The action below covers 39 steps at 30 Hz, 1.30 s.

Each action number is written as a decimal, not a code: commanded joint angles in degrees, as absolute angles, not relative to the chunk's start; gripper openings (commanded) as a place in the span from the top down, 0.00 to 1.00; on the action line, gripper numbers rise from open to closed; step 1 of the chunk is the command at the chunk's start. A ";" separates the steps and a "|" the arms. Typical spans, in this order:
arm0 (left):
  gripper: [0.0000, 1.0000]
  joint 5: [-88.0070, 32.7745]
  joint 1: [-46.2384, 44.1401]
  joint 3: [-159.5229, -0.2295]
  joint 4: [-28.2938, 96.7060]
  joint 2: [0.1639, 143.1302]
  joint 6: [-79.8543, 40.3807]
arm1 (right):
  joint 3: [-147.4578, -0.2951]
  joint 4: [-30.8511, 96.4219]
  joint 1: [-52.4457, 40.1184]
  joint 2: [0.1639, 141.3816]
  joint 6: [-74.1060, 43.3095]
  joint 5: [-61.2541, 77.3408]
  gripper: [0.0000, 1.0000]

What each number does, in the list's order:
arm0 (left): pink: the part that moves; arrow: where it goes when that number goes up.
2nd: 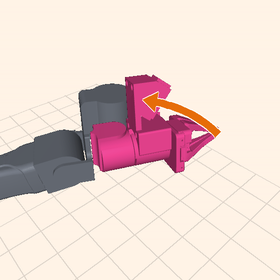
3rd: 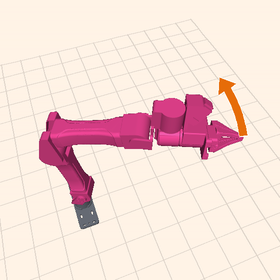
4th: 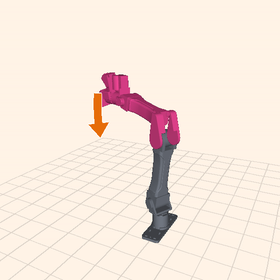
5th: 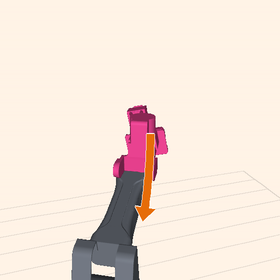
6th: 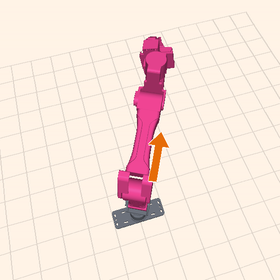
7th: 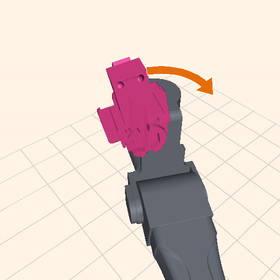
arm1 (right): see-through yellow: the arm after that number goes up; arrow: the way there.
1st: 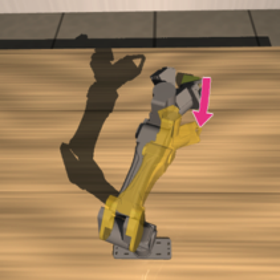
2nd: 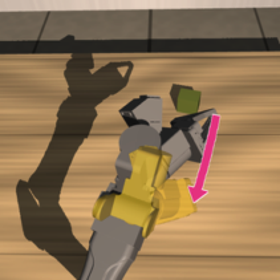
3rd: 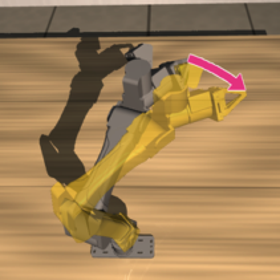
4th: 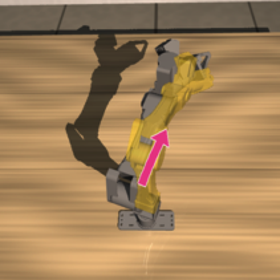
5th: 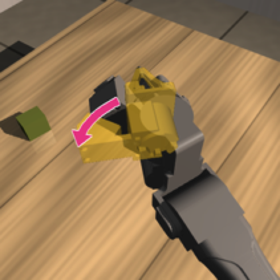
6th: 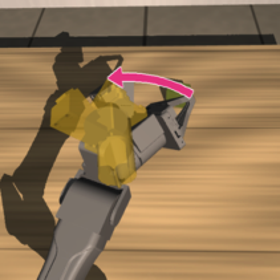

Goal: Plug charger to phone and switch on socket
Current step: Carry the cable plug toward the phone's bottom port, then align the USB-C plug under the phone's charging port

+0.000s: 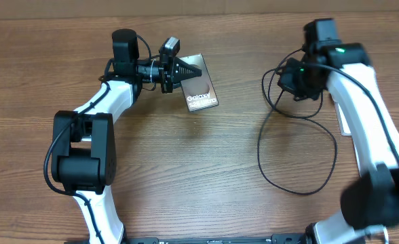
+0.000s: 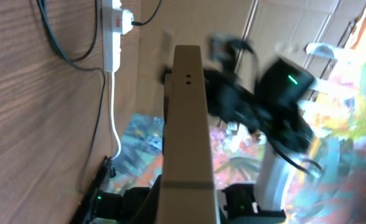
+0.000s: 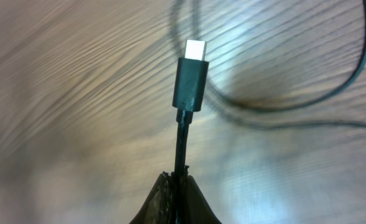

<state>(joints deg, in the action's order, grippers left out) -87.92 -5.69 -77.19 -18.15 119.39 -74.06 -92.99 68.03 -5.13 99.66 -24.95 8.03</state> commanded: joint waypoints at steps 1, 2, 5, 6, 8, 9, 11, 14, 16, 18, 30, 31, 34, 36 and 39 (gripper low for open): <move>0.96 -90.06 -4.40 -78.13 -21.06 119.72 -71.77 | -94.13 72.31 -6.52 93.82 -14.85 12.84 0.96; 0.96 -90.11 -4.05 -78.13 -22.55 119.72 -71.77 | -94.08 74.61 -7.22 92.42 -13.47 13.45 0.96; 0.96 -90.11 -3.20 -78.15 -24.77 119.72 -71.96 | -93.80 79.00 -9.26 89.60 -9.10 16.45 0.96; 0.96 -90.11 -2.90 -78.15 -24.82 119.72 -71.96 | -93.58 80.16 -10.17 88.62 -7.62 17.89 0.96; 0.96 -90.13 -2.20 -78.15 -24.86 119.72 -71.94 | -92.49 81.43 -12.75 86.37 -5.32 21.65 0.96; 0.96 -90.13 -1.85 -78.15 -24.93 119.72 -71.94 | -91.79 81.52 -14.02 85.38 -4.64 22.79 0.96; 0.96 -90.21 -1.08 -78.15 -25.02 119.72 -71.94 | -89.36 81.10 -17.93 82.76 -4.36 23.09 0.96; 0.96 -90.52 -0.34 -78.15 -25.96 119.72 -71.70 | -84.99 78.63 -23.79 79.59 -4.51 22.59 0.96; 0.96 -90.52 -0.30 -78.15 -26.22 119.72 -71.75 | -81.14 75.09 -27.77 78.04 -5.85 22.57 0.96; 0.96 -90.52 -0.38 -78.15 -26.22 119.72 -71.72 | -78.04 71.61 -31.11 77.71 -6.22 22.59 0.96; 0.96 -90.52 -2.68 -78.15 -26.24 119.72 -71.70 | -74.56 57.10 -39.99 82.04 -11.40 14.41 0.96; 0.96 -90.52 -2.83 -78.15 -26.26 119.72 -71.70 | -74.59 56.62 -39.99 82.43 -12.12 14.41 0.96; 0.96 -90.52 -3.16 -78.15 -26.41 119.72 -71.70 | -74.59 54.94 -40.01 83.35 -13.41 14.59 0.96; 0.96 -90.52 -3.27 -78.15 -26.44 119.72 -71.72 | -74.59 53.69 -40.01 83.90 -13.76 14.59 0.96; 0.96 -90.52 -3.40 -78.15 -26.44 119.72 -71.70 | -74.59 52.71 -40.01 84.84 -13.80 14.59 0.96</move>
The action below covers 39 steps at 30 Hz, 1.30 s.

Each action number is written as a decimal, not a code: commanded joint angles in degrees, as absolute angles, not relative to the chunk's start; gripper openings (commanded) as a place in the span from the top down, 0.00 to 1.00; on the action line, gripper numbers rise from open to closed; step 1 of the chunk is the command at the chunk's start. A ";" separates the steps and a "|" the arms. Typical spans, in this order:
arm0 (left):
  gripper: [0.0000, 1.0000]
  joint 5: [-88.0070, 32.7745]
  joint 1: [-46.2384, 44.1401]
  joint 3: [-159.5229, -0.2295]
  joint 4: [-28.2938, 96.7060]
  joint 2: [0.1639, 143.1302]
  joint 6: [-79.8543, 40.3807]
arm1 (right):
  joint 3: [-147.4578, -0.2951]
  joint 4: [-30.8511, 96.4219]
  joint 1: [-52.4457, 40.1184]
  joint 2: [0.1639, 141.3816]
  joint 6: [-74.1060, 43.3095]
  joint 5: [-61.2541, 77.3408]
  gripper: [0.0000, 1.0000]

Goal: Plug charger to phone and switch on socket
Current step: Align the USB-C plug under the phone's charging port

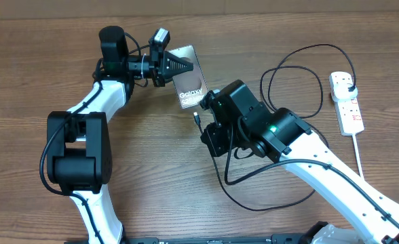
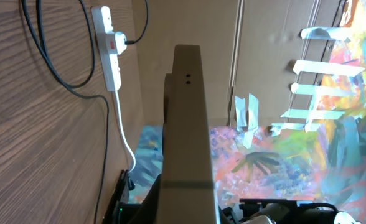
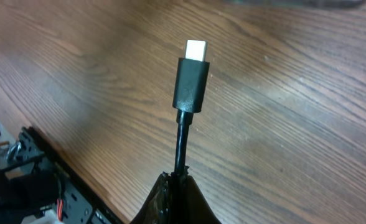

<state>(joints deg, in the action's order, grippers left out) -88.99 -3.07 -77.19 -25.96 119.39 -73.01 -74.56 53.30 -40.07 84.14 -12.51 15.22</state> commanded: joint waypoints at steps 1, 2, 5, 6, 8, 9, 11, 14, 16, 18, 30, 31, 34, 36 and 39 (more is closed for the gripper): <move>0.96 -90.54 -3.44 -78.15 -26.44 119.72 -71.70 | -74.59 52.49 -39.99 85.17 -14.46 14.50 0.96; 0.96 -90.54 -3.44 -78.15 -26.44 119.72 -71.70 | -74.59 52.31 -39.99 85.38 -15.62 14.04 0.96; 0.96 -90.54 -3.44 -78.15 -26.46 119.72 -71.22 | -74.59 51.68 -39.99 85.43 -16.51 13.87 0.96; 0.96 -90.54 -3.44 -78.15 -26.46 119.72 -70.54 | -74.59 51.51 -39.99 85.43 -16.53 13.45 0.96; 0.96 -90.54 -3.44 -78.15 -26.44 119.72 -69.23 | -74.59 51.03 -39.99 85.43 -16.53 12.38 0.96; 0.96 -90.54 -3.44 -78.15 -26.44 119.72 -69.12 | -74.59 50.81 -39.99 85.43 -16.56 11.84 0.96; 0.96 -90.54 -3.46 -78.15 -26.44 119.72 -69.12 | -74.61 50.41 -39.99 85.43 -16.60 11.14 0.96; 0.96 -90.54 -3.46 -78.15 -26.44 119.72 -69.14 | -74.61 50.06 -39.99 85.43 -16.78 10.11 0.96; 0.96 -90.54 -3.46 -78.15 -26.44 119.72 -69.14 | -74.63 49.76 -39.99 85.43 -16.75 9.89 0.96; 0.96 -90.54 -3.46 -78.15 -26.44 119.72 -69.17 | -74.63 49.65 -39.99 85.43 -16.75 9.91 0.96; 0.96 -90.52 -3.46 -78.15 -26.39 119.72 -71.05 | -74.63 50.30 -39.99 85.43 -16.75 11.14 0.96; 0.96 -90.52 -3.46 -78.15 -26.39 119.72 -71.40 | -74.63 50.28 -40.01 85.43 -16.75 11.66 0.96; 0.96 -90.52 -3.46 -78.15 -26.39 119.72 -73.60 | -74.63 50.46 -40.01 85.43 -16.75 12.12 0.96; 0.96 -90.52 -3.46 -78.15 -26.41 119.72 -73.93 | -74.63 50.48 -40.01 85.43 -16.75 12.12 0.96; 0.96 -90.52 -3.46 -78.15 -26.39 119.72 -73.91 | -74.63 50.46 -40.01 85.43 -16.75 12.10 0.96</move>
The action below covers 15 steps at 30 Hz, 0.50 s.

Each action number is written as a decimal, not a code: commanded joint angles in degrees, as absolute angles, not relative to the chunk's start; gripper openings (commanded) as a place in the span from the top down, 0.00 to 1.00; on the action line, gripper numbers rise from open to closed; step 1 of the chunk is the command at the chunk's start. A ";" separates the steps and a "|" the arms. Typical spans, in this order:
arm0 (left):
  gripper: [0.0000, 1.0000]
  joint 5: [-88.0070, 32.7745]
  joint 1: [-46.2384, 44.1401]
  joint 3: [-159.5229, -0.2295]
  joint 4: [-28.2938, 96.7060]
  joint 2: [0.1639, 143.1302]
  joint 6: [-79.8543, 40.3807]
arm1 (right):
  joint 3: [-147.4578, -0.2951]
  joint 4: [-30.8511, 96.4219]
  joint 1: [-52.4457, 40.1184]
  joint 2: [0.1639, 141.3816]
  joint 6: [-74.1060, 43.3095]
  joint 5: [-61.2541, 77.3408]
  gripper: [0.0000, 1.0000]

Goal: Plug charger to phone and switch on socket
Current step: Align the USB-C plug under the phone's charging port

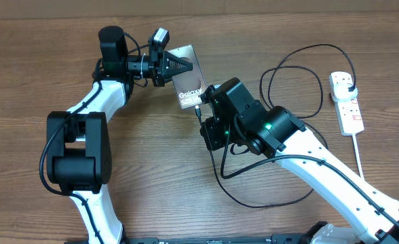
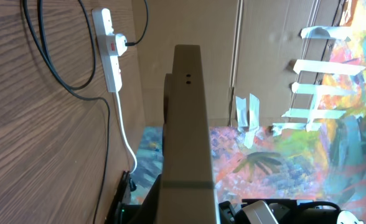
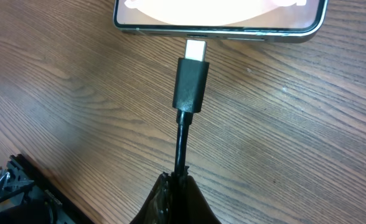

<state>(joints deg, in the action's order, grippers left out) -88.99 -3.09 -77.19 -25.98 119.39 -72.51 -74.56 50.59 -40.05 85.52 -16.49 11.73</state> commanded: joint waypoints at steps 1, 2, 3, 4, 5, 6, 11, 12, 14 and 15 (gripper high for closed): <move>0.96 -90.52 -3.46 -78.15 -26.39 119.72 -73.91 | -74.63 50.48 -40.01 85.43 -16.75 12.08 0.96; 0.96 -90.52 -3.46 -78.15 -26.39 119.72 -73.93 | -74.63 50.46 -40.01 85.43 -16.73 12.08 0.96; 0.96 -90.52 -3.46 -78.15 -26.39 119.72 -73.93 | -74.63 50.43 -40.01 85.43 -16.75 12.08 0.96; 0.96 -90.52 -3.46 -78.15 -26.39 119.72 -73.93 | -74.63 50.41 -40.01 85.43 -16.73 12.05 0.96; 0.96 -90.52 -3.46 -78.15 -26.39 119.72 -73.93 | -74.63 50.39 -40.01 85.43 -16.75 12.05 0.96; 0.96 -90.52 -3.46 -78.15 -26.39 119.72 -73.91 | -74.63 50.37 -40.01 85.43 -16.75 12.03 0.96; 0.96 -90.54 -3.60 -78.15 -26.41 119.72 -73.19 | -74.63 49.47 -39.99 85.43 -16.71 12.01 0.96; 0.96 -90.54 -3.66 -78.15 -26.41 119.72 -73.21 | -74.63 49.25 -39.99 85.43 -16.71 12.01 0.96; 0.96 -90.54 -3.84 -78.15 -26.41 119.72 -73.21 | -74.63 48.88 -39.99 85.43 -16.71 11.99 0.96; 0.96 -90.54 -3.90 -78.15 -26.41 119.72 -73.21 | -74.63 48.82 -40.01 85.43 -16.71 11.99 0.96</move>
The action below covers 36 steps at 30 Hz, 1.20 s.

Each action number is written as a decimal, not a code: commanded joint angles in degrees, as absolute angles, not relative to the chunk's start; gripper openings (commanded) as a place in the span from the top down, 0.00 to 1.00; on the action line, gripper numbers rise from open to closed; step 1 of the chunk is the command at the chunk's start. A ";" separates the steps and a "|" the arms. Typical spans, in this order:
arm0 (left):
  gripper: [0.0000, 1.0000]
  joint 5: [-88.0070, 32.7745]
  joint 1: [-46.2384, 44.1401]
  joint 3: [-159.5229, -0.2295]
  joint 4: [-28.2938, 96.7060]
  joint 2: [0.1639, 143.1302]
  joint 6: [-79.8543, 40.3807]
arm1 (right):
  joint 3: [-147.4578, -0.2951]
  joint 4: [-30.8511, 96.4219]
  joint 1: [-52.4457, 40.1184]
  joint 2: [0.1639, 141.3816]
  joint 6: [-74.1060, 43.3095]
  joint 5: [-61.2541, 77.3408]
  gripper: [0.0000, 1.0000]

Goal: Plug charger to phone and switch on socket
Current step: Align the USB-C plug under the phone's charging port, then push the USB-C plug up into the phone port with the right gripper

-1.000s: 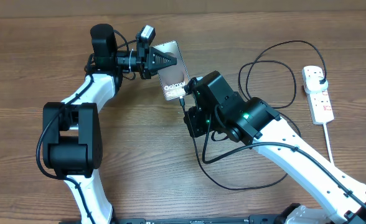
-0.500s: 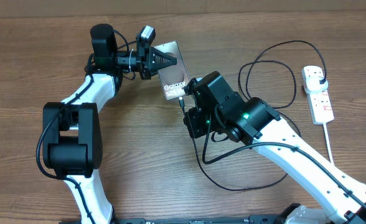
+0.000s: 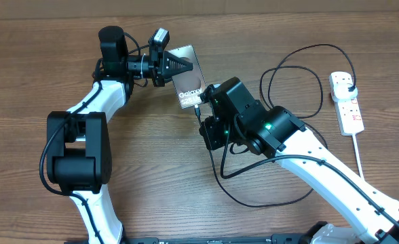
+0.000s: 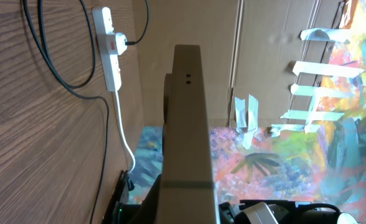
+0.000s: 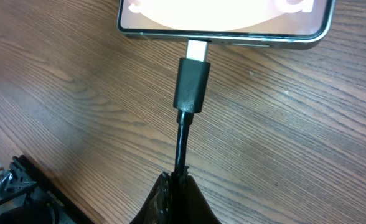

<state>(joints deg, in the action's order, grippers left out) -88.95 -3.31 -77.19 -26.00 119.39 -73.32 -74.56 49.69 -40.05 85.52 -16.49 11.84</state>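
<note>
The phone [image 3: 188,80], its lit screen reading "Galaxy", is tilted on the wood at the back centre. My left gripper [image 3: 184,68] is shut on its far edge. From the left wrist the phone [image 4: 187,124] shows edge-on between the fingers. My right gripper [image 5: 175,180] is shut on the black charger cable [image 5: 180,146] just behind its plug [image 5: 192,81]. The plug's metal tip meets the bottom edge of the phone [image 5: 226,22]. The white socket strip [image 3: 347,105] lies at the far right with the charger's plug in it.
The black cable [image 3: 301,74] loops across the wood from the strip to my right arm [image 3: 254,129]. The strip's own white lead [image 3: 357,146] runs down the right side. The left arm [image 3: 91,115] stretches along the left.
My right gripper has brought the plug slightly closer, so its tip now touches the phone's bottom edge. The left gripper and the phone have not moved.
At first my left gripper held the phone at the back centre and my right held the plug over by the socket strip. Then the phone had moved slightly left and the right arm was beside it. After that the plug lined up with the phone's bottom edge, and now touches it.
</note>
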 commanded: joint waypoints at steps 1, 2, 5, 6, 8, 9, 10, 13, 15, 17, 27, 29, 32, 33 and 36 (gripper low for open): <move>0.96 -90.54 -3.99 -78.15 -26.41 119.72 -73.21 | -74.63 48.71 -39.99 85.43 -16.71 11.86 0.96; 0.96 -90.54 -4.05 -78.15 -26.41 119.72 -73.21 | -74.63 48.71 -39.99 85.43 -16.73 11.55 0.96; 0.96 -90.54 -4.16 -78.15 -26.41 119.72 -73.21 | -74.63 48.90 -39.99 85.43 -16.73 10.55 0.96; 0.96 -90.54 -4.14 -78.15 -26.41 119.72 -73.23 | -74.63 49.23 -39.99 85.43 -16.73 10.31 0.96; 0.96 -90.54 -4.14 -78.15 -26.41 119.72 -73.21 | -74.63 49.56 -39.99 85.43 -16.73 10.11 0.96; 0.96 -90.54 -4.14 -78.15 -26.44 119.72 -73.21 | -74.63 49.60 -39.99 85.43 -16.67 10.02 0.96; 0.96 -90.54 -4.16 -78.15 -26.44 119.72 -73.21 | -74.63 49.60 -39.99 85.43 -16.62 9.87 0.96; 0.96 -90.54 -4.16 -78.15 -26.44 119.72 -73.19 | -74.63 49.58 -39.99 85.43 -16.47 9.87 0.96; 0.96 -90.54 -4.14 -78.15 -26.44 119.72 -73.19 | -74.63 49.69 -39.99 85.43 -16.47 9.85 0.96; 0.96 -90.54 -4.14 -78.15 -26.44 119.72 -72.99 | -74.63 49.80 -39.99 85.43 -16.47 9.87 0.96; 0.96 -90.54 -4.14 -78.15 -26.44 119.72 -71.99 | -74.63 50.70 -39.99 85.43 -16.49 9.89 0.96; 0.96 -90.54 -4.14 -78.15 -26.41 119.72 -71.99 | -74.63 50.68 -40.01 85.43 -16.49 9.89 0.96; 0.96 -90.54 -4.14 -78.15 -26.41 119.72 -71.99 | -74.63 50.63 -39.99 85.43 -16.49 9.89 0.96; 0.96 -90.54 -4.14 -78.15 -26.41 119.72 -71.99 | -74.63 50.61 -39.99 85.43 -16.49 9.89 0.96; 0.96 -90.54 -4.21 -78.15 -26.41 119.72 -71.99 | -74.63 50.41 -40.01 85.43 -16.49 9.89 0.96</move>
